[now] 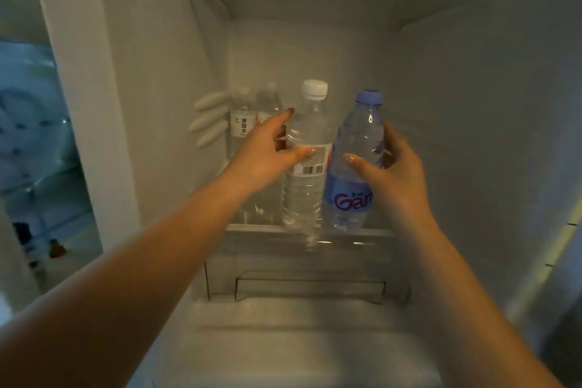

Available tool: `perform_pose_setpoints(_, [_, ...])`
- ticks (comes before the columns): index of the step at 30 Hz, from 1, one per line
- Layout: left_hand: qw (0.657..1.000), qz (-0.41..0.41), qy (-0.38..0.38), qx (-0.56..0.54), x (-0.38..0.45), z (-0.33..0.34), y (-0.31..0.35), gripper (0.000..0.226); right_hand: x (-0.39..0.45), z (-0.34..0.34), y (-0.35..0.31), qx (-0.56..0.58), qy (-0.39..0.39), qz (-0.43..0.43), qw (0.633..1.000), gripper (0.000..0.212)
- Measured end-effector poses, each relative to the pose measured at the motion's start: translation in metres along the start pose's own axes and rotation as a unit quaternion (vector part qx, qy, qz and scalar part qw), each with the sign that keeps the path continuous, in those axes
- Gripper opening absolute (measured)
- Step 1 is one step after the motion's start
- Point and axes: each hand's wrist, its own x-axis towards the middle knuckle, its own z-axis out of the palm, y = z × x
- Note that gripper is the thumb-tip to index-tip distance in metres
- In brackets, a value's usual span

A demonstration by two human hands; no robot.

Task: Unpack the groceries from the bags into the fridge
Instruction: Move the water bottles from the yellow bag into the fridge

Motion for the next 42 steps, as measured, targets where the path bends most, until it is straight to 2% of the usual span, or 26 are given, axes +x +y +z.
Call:
perform_pose_setpoints(10, [1.0,-0.02,-0.01,-0.009,0.069,0.016,-0.044,0.066,0.064,0.013,0.062,0.015,-0.017,0.027,0.999,0.057])
perform_pose_setpoints(18, [0.999,-0.044,-0.002,-0.03,0.088,0.015,-0.069,0.079,0.077,0.027,0.089,0.006,-0.042,0.05,0.998,0.059])
perform_pose_setpoints(25, [0.993,0.017,0.005,0.116,0.082,0.015,-0.077,0.08,0.076,0.029,0.096,-0.016,-0.056,0.031,0.998,0.055])
perform_pose_setpoints(29, [0.979,0.035,-0.007,0.201,0.068,0.022,-0.083,0.106,0.071,0.026,0.091,-0.038,-0.09,0.006,0.995,0.055])
perform_pose_setpoints(31, [0.962,0.053,-0.009,0.267,0.058,0.027,-0.09,0.119,0.071,0.026,0.091,-0.049,-0.112,0.009,0.992,0.058])
perform_pose_setpoints(34, [0.922,0.098,0.013,0.374,0.039,0.033,-0.103,0.125,0.072,0.023,0.093,-0.088,-0.141,0.028,0.986,0.086])
perform_pose_setpoints(36, [0.875,0.152,0.035,0.458,0.03,0.035,-0.111,0.126,0.071,0.019,0.095,-0.118,-0.159,0.066,0.978,0.107])
perform_pose_setpoints(37, [0.849,0.173,0.037,0.498,0.029,0.035,-0.115,0.125,0.071,0.018,0.097,-0.128,-0.165,0.08,0.975,0.111])
perform_pose_setpoints(39, [0.804,0.197,0.026,0.56,0.029,0.034,-0.12,0.123,0.07,0.018,0.103,-0.142,-0.168,0.083,0.972,0.109])
perform_pose_setpoints(42, [0.78,0.2,0.018,0.593,0.033,0.033,-0.122,0.122,0.069,0.021,0.109,-0.147,-0.155,0.07,0.974,0.1])
